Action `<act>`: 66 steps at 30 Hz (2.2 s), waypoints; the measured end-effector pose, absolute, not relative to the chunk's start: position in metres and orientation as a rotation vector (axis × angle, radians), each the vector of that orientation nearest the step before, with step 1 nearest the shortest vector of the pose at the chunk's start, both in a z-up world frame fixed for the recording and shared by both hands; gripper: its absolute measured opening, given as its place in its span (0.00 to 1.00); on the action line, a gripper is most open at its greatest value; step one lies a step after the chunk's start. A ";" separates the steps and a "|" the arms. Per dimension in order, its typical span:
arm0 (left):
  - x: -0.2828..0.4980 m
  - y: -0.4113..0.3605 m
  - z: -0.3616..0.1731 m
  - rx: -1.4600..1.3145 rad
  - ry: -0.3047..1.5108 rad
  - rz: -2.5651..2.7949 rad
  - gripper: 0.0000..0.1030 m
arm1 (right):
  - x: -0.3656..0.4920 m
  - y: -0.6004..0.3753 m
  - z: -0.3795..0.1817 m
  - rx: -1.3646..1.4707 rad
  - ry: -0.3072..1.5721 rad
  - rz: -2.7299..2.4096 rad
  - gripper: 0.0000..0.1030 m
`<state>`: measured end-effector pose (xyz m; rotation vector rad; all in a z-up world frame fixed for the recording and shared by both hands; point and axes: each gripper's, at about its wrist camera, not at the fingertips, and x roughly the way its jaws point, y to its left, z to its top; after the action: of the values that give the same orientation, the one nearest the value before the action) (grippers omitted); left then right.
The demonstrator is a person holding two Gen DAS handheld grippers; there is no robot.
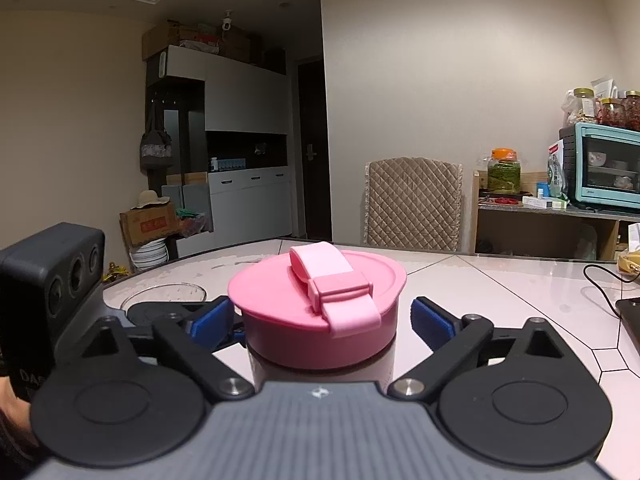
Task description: Unscrew bottle cap and pour
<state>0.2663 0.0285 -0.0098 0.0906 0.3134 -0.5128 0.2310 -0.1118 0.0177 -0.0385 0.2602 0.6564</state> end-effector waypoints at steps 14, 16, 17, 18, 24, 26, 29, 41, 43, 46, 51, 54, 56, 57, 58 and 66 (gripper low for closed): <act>0.272 0.031 -0.010 0.092 0.313 -0.517 0.87 | 0.240 -0.132 0.018 -0.071 0.250 0.798 0.83; 0.273 0.031 -0.009 0.090 0.314 -0.517 0.87 | 0.245 -0.137 0.018 -0.095 0.243 0.853 0.83; 0.274 0.032 -0.009 0.089 0.315 -0.517 0.87 | 0.247 -0.138 0.018 -0.098 0.243 0.868 0.83; 0.275 0.032 -0.009 0.087 0.316 -0.517 0.87 | 0.251 -0.141 0.019 -0.099 0.244 0.897 0.83; 0.276 0.032 -0.009 0.086 0.316 -0.518 0.87 | 0.267 -0.155 0.019 -0.111 0.241 1.043 0.83; 0.276 0.032 -0.009 0.087 0.316 -0.518 0.87 | 0.270 -0.158 0.020 -0.115 0.240 1.081 0.83; 0.276 0.033 -0.009 0.087 0.316 -0.518 0.87 | 0.275 -0.162 0.021 -0.121 0.235 1.134 0.83; 0.275 0.033 -0.009 0.088 0.315 -0.518 0.87 | 0.293 -0.175 0.040 -0.125 0.249 1.122 0.84; 0.276 0.033 -0.009 0.087 0.316 -0.518 0.87 | 0.292 -0.175 0.042 -0.129 0.247 1.094 0.90; 0.275 0.033 -0.008 0.087 0.316 -0.519 0.87 | 0.283 -0.176 0.043 -0.122 0.249 1.069 0.93; 0.275 0.032 -0.008 0.087 0.316 -0.519 0.87 | 0.269 -0.178 0.044 -0.082 0.262 0.990 0.94; 0.276 0.033 -0.008 0.087 0.316 -0.519 0.87 | 0.260 -0.178 0.045 -0.037 0.267 0.926 0.97; 0.276 0.033 -0.008 0.087 0.316 -0.519 0.87 | 0.256 -0.180 0.045 -0.011 0.258 0.888 0.98; 0.276 0.033 -0.008 0.087 0.316 -0.519 0.87 | 0.255 -0.179 0.045 -0.009 0.263 0.858 0.99; 0.276 0.033 -0.008 0.087 0.316 -0.519 0.87 | 0.252 -0.178 0.044 -0.009 0.264 0.849 0.99; 0.276 0.032 -0.007 0.087 0.316 -0.519 0.87 | 0.246 -0.166 0.034 0.007 0.258 0.741 0.99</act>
<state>0.2762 0.0324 -0.0075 0.0871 0.3162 -0.5189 0.2462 -0.1655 0.0338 0.0068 0.2581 0.7408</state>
